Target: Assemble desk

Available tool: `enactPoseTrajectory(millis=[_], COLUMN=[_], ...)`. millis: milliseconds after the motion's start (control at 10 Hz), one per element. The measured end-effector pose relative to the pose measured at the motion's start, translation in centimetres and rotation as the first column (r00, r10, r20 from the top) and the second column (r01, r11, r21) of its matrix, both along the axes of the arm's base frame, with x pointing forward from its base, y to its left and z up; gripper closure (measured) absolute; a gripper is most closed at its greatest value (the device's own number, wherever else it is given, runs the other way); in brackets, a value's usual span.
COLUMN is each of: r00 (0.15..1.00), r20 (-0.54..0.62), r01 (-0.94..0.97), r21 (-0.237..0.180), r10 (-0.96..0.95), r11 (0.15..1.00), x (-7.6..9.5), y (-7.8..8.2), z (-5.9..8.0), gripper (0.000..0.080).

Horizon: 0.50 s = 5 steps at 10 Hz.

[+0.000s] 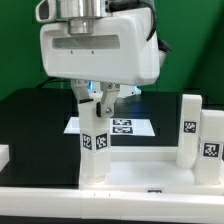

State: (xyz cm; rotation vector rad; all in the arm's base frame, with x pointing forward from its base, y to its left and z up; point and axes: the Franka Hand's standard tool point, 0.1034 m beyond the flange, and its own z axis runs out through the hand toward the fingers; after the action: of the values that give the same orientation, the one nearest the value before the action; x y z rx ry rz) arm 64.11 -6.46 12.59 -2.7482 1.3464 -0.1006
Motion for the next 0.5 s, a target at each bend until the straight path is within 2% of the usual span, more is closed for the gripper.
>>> enactPoseTrajectory(millis=[500], r00=[0.913], r20=[-0.03], r01=[0.409], r21=[0.057], r10=[-0.408], r11=[0.911], x=[0.09], y=[0.84], z=[-0.12], gripper=[0.0502])
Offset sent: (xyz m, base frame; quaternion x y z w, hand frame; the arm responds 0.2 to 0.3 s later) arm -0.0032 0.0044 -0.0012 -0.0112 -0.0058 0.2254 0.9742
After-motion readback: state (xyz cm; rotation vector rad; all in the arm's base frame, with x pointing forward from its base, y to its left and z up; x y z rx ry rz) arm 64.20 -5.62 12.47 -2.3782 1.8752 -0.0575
